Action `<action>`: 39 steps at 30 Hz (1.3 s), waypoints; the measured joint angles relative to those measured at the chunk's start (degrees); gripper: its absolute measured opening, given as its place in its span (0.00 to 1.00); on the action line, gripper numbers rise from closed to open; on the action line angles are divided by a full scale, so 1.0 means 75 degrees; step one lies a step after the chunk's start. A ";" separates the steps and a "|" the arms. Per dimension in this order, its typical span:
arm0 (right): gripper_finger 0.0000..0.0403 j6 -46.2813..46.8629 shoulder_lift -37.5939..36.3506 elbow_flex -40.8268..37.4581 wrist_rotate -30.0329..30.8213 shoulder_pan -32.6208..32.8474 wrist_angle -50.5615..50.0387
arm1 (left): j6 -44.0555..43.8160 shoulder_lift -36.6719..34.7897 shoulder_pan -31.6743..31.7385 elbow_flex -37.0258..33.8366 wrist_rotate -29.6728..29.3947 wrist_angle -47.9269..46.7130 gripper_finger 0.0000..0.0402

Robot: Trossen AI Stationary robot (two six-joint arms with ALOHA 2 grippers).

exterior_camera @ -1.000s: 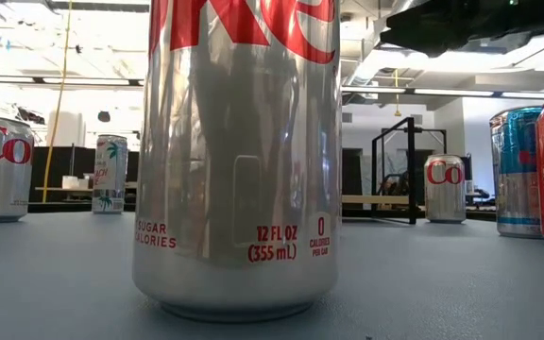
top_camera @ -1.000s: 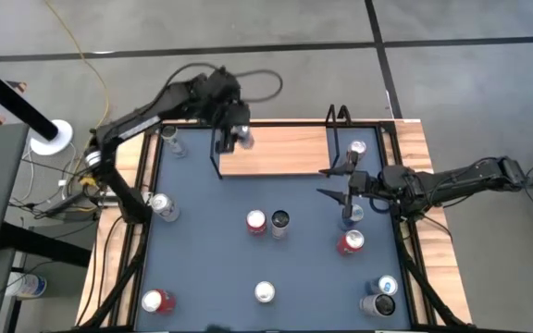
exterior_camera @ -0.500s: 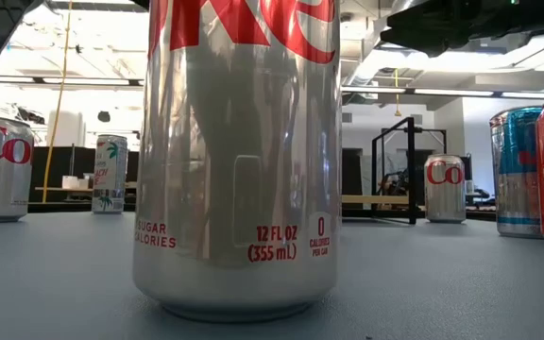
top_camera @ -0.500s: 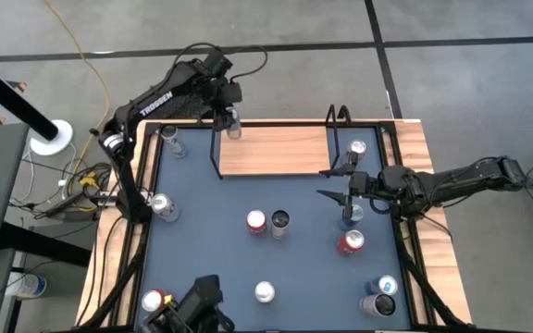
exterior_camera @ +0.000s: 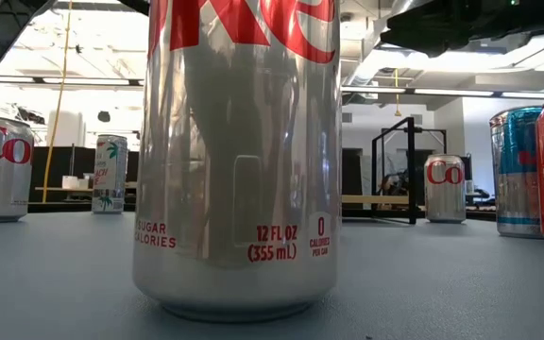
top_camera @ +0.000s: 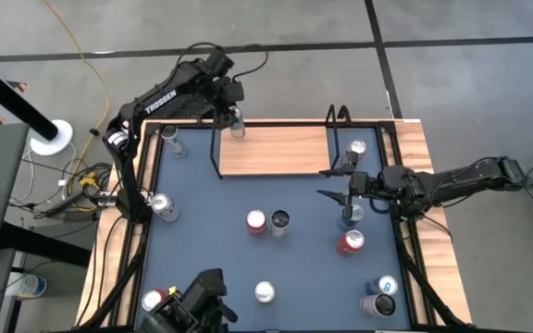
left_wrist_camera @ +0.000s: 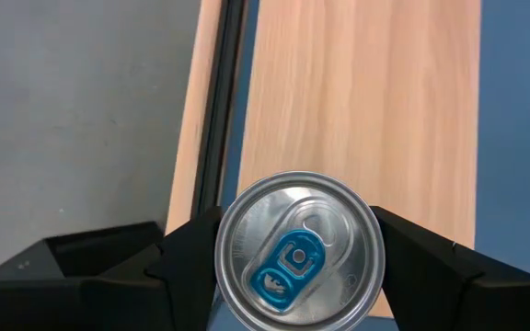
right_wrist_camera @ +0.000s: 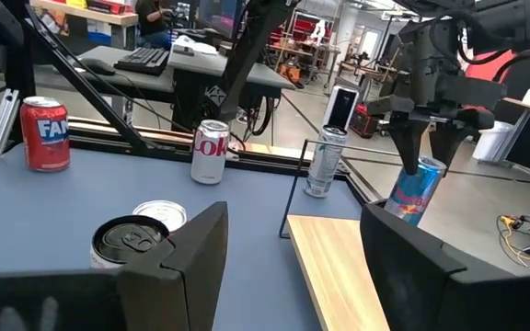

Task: Place canned beverage on shelf
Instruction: Put the top left blue soda can onto the shelf

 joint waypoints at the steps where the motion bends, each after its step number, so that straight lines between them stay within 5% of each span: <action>1: 0.60 0.0002 -0.0002 0.0000 0.0000 0.0000 -0.0007 | 0.0015 0.0002 0.0005 -0.0001 -0.0009 0.0006 0.58; 31: 0.60 0.0002 -0.0002 0.0000 0.0011 0.0003 -0.0020 | 0.1340 -0.0036 -0.0038 -0.0581 -0.0296 0.0136 0.59; 39: 0.60 0.0002 -0.0002 0.0000 0.0014 -0.0003 0.0012 | 0.1983 -0.0003 0.0009 0.0175 0.0167 -0.0535 0.59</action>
